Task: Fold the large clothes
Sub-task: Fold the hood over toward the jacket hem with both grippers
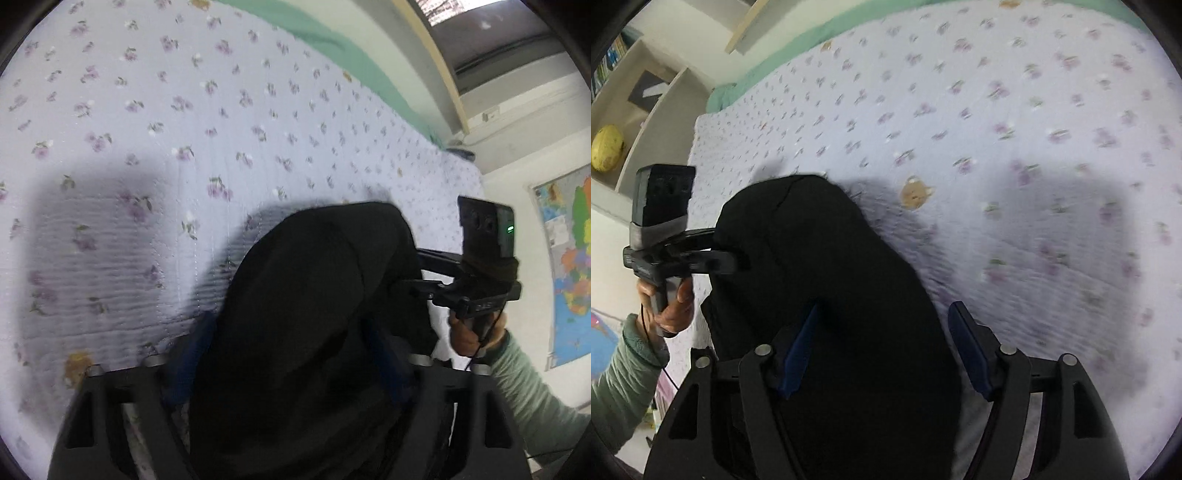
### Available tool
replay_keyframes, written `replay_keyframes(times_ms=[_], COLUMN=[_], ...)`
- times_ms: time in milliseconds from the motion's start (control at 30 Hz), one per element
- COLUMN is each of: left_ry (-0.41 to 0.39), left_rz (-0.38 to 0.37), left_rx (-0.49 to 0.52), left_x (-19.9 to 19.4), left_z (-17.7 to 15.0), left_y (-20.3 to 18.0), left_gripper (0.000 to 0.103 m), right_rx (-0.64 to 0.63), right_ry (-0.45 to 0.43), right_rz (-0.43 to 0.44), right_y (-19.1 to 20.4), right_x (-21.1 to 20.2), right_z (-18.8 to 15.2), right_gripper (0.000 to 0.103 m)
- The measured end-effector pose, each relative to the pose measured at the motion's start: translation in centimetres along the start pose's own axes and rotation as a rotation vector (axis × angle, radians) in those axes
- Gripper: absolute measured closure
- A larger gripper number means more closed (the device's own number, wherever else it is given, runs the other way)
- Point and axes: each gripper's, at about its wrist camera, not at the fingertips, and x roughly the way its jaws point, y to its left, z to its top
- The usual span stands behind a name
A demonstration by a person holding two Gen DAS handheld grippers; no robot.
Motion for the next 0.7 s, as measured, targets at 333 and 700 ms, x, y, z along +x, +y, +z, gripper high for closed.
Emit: replay_keyframes(times_ms=[333,700], left_ry=[-0.122,-0.135], left_rz=[-0.005,0.075], left_rx=[0.217,0.365], left_x=[-8.5,-15.2], left_z=[-6.9,-22.9], left_y=[-8.4,-19.1], left_gripper=[0.085,0.085], right_rx=[-0.283,-0.407], right_ry=[-0.112,-0.207], right_rz=[-0.101,-0.259], right_y=[10.8,22.1], right_x=[-7.2,-15.2], right_z=[-5.4,-21.7], right_gripper=[0.086,0.086])
